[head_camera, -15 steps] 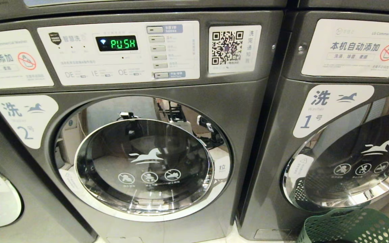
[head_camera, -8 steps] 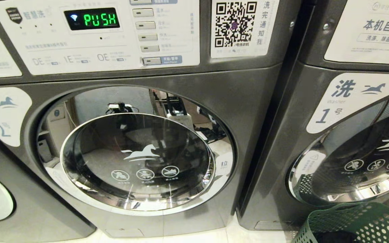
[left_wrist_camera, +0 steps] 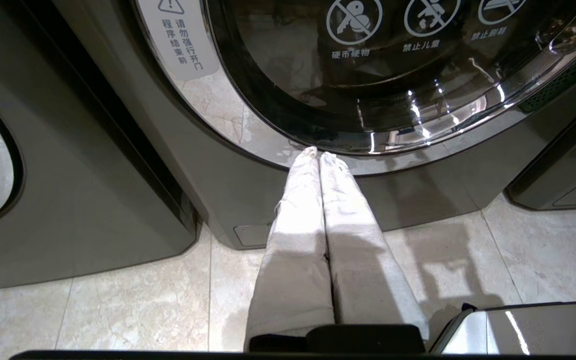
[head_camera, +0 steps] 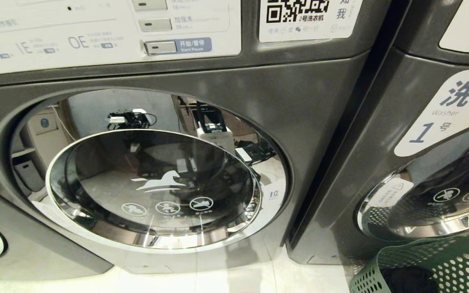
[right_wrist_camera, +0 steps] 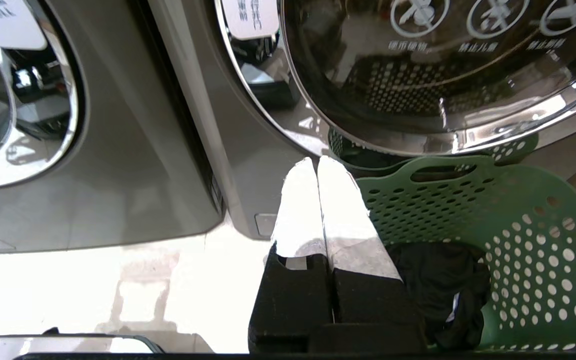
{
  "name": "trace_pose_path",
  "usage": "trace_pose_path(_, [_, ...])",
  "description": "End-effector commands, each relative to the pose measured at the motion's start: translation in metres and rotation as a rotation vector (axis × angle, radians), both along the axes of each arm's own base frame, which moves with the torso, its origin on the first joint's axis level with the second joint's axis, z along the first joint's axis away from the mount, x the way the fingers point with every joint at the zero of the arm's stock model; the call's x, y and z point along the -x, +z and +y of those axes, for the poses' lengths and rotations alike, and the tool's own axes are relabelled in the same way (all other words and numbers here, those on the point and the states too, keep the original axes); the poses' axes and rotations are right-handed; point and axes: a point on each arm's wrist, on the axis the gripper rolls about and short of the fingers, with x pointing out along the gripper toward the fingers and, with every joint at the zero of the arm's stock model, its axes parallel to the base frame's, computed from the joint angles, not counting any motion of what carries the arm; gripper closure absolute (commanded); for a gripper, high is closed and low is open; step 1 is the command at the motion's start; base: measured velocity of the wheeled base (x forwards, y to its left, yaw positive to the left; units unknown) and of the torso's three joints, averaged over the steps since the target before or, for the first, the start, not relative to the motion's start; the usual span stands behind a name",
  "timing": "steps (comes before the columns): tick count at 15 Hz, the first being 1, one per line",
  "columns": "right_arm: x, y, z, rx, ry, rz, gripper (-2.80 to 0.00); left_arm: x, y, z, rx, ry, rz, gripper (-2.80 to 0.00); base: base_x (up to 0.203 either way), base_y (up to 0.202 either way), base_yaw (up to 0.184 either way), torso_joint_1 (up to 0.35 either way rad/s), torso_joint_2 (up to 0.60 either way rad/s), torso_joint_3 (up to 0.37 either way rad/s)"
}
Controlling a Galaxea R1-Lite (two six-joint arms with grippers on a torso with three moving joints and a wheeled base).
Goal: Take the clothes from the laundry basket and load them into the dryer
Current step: Take the clothes out of the basket
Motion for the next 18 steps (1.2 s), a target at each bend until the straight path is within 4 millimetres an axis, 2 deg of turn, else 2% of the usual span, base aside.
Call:
trace_pose_path(1, [0.0001,0.0000,0.0000,0.000,0.000,-0.001,0.00,0.0000,-0.0001,0.0000,0.000,0.000,0.000,0.00,0.000,0.000,0.000,0.000,0.00,-0.200])
trace_pose_path(15, [0.0001,0.0000,0.0000,-0.001,-0.001,-0.001,0.00,0.0000,0.0001,0.0001,0.001,0.003,-0.002,0.00,0.000,0.000,0.000,0.003,0.00,-0.195])
trace_pose_path(18, [-0.0001,0.0000,0.0000,-0.001,-0.001,0.001,0.00,0.0000,0.0001,0.0001,0.010,0.006,-0.001,0.00,0.000,0.000,0.000,0.005,0.00,-0.062])
